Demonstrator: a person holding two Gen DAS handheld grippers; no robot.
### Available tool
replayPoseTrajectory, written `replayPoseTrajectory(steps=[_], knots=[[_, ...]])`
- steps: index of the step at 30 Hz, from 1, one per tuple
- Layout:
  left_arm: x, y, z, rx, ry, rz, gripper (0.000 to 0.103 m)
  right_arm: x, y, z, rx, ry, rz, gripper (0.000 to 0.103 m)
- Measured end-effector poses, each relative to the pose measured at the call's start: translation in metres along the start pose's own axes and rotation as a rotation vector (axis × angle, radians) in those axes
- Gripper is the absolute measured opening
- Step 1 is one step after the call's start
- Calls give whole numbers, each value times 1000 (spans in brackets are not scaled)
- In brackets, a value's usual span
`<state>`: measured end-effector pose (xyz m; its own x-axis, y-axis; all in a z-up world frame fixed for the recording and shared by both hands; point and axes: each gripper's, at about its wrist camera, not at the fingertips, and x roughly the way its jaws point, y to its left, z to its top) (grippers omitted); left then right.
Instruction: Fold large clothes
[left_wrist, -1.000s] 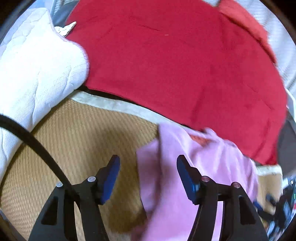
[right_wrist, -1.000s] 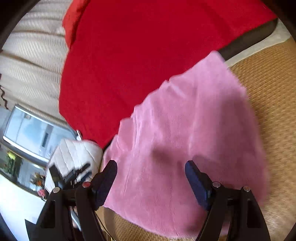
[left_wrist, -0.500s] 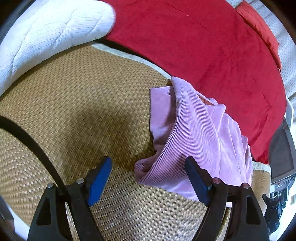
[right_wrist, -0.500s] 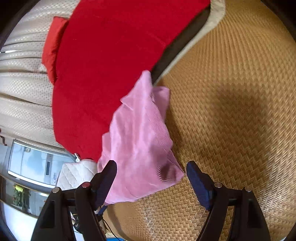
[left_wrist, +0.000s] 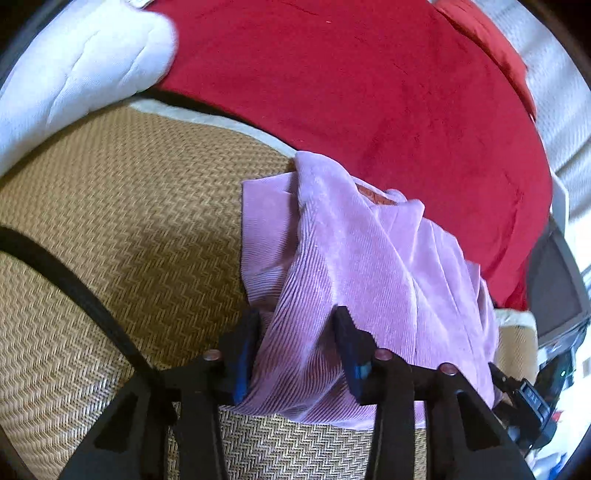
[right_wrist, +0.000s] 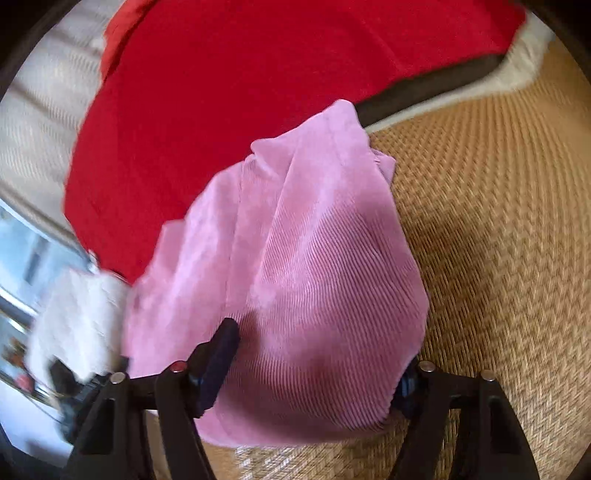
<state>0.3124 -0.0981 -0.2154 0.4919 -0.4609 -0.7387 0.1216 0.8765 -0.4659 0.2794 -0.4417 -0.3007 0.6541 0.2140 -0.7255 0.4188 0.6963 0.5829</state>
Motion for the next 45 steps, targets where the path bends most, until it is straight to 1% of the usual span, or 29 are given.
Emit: replayPoseTrajectory(steps=[1,2,3,6,7,8,9,10,12,16,20,22,24,26,27,28,30,32,33,34,35,36,37,39,40,41,42,43,45], knots=[[1,-1,0,3,-2,2,40,2,4,-1,-34,-12,-39,65],[2,-2,0,2,-2,-1,40,2,6,-2,-62,-20,-70,54],[4,-3,1,0,0,-5,40,2,8,-3,-83,-26,-87,50],[5,-3,-1,16,12,-26,50,3,3,-6,-113,-34,-87,39],[7,-7,-2,45,15,-15,50,0,4,-7,-127,-45,-89,34],[7,-12,-4,87,6,10,46,-4,6,-9,-140,-55,-92,30],[6,-17,-6,114,7,21,32,-7,6,-8,-157,-69,-100,28],[7,-20,-9,130,13,26,24,-14,7,-9,-178,-86,-110,23],[5,-27,-15,171,16,34,21,-23,13,-12,-211,-118,-119,16],[1,-30,-25,180,59,-10,19,-43,17,-13,-240,-165,-106,12],[-13,-39,-48,244,105,-12,19,-63,9,-18,-244,-172,-100,12],[-19,-41,-57,267,117,-13,19,-70,-2,-23,-231,-150,-95,12],[-25,-40,-66,302,110,6,20,-67,-8,-29,-225,-112,-96,12],[-26,-36,-69,326,104,23,22,-63,-15,-39,-230,-53,-94,12],[-26,-33,-68,324,107,18,27,-59,-17,-41,-229,-35,-89,12],[-25,-29,-63,316,115,13,33,-57,-18,-43,-230,-27,-84,15],[-28,-20,-59,289,136,9,41,-60,-18,-39,-222,-34,-75,16],[-35,-20,-57,279,125,13,42,-67,-27,-28,-155,-16,-52,20],[-41,-20,-57,280,105,31,48,-74,-34,-23,-115,-19,-50,22],[-48,-18,-58,282,84,47,55,-84,-41,-17,-69,-44,-56,26],[-65,-13,-63,280,44,60,58,-92,-46,-12,-48,-68,-51,27],[-73,-11,-64,272,20,59,62,-100,-50,-8,-26,-92,-39,27],[-80,-8,-66,259,4,50,64,-112,-57,-3,12,-132,-24,30],[-94,4,-74,195,-12,4,71,-128,-63,3,53,-218,-38,56],[-97,9,-78,163,-10,-14,72,-140,-61,3,60,-284,-48,78],[-98,15,-86,117,3,-41,72,-151,-56,1,50,-368,-22,82],[-99,20,-90,94,14,-58,72,-153,-45,-3,31,-389,8,81],[-94,20,-97,68,28,-79,72,-152,-34,-3,-3,-387,48,81],[-79,12,-108,33,49,-114,72,-137,-4,-8,-88,-347,78,73]])
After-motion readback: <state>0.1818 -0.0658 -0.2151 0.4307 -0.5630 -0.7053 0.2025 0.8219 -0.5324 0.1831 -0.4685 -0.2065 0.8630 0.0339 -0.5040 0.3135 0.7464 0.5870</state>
